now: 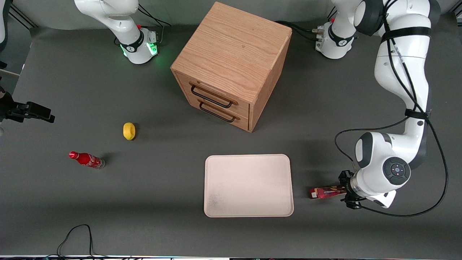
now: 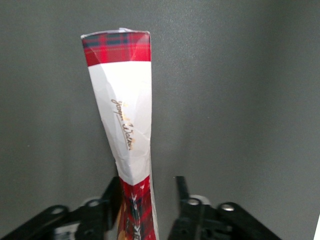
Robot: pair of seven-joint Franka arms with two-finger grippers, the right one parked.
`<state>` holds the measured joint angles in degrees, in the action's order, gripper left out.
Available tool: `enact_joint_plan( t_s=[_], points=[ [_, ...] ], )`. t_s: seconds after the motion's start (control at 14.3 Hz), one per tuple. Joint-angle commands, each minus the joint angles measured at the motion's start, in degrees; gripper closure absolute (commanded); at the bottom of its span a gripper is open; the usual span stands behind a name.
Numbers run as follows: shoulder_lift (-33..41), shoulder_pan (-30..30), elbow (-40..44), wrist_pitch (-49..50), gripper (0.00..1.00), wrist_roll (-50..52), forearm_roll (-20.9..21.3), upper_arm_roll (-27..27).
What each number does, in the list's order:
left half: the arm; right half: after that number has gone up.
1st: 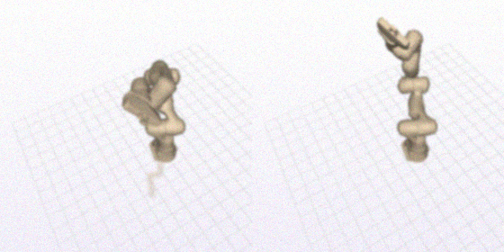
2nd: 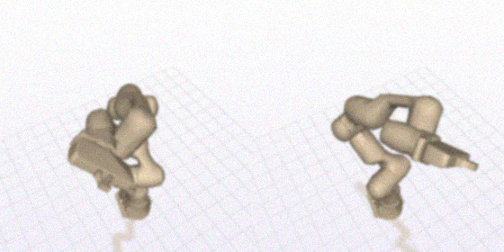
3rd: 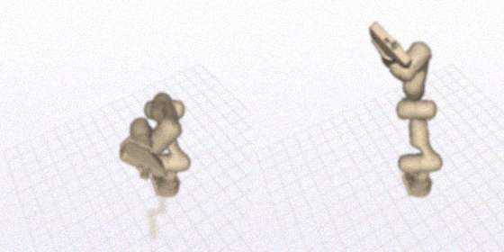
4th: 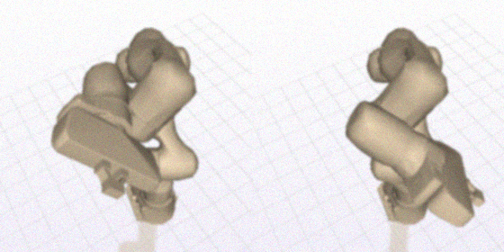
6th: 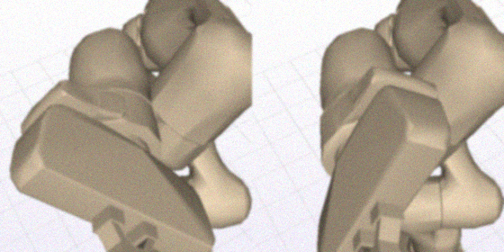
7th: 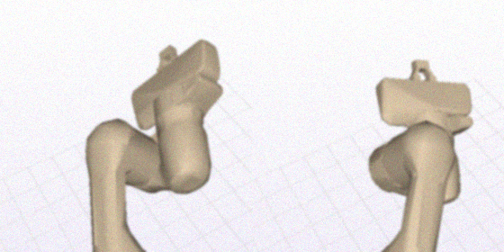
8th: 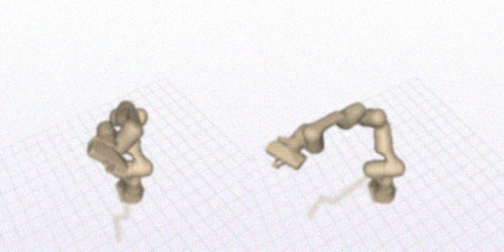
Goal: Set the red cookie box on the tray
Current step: 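Lower the open left gripper over the box's end and close on it, then lift the red cookie box upright with the left gripper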
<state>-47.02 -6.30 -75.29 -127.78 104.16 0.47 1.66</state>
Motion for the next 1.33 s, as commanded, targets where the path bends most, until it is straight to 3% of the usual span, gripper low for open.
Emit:
enact_joint_plan(
  t_s=[0.0, 0.49, 0.77, 0.98, 1.26],
  points=[
    [0.61, -0.20, -0.65, -0.71, 1.00, 0.79, 0.68, -0.25],
    [3.85, -0.02, 1.72, 3.32, 1.00, -0.09, 1.73, -0.43],
    [9.82, 0.15, 8.38, 15.77, 1.00, -0.71, 1.47, -0.52],
    [11.60, 0.94, 17.95, 25.98, 1.00, -1.32, 1.29, -0.34],
    [14.32, 0.94, 21.15, 30.49, 1.00, -3.08, 1.29, -0.08]
  ],
)
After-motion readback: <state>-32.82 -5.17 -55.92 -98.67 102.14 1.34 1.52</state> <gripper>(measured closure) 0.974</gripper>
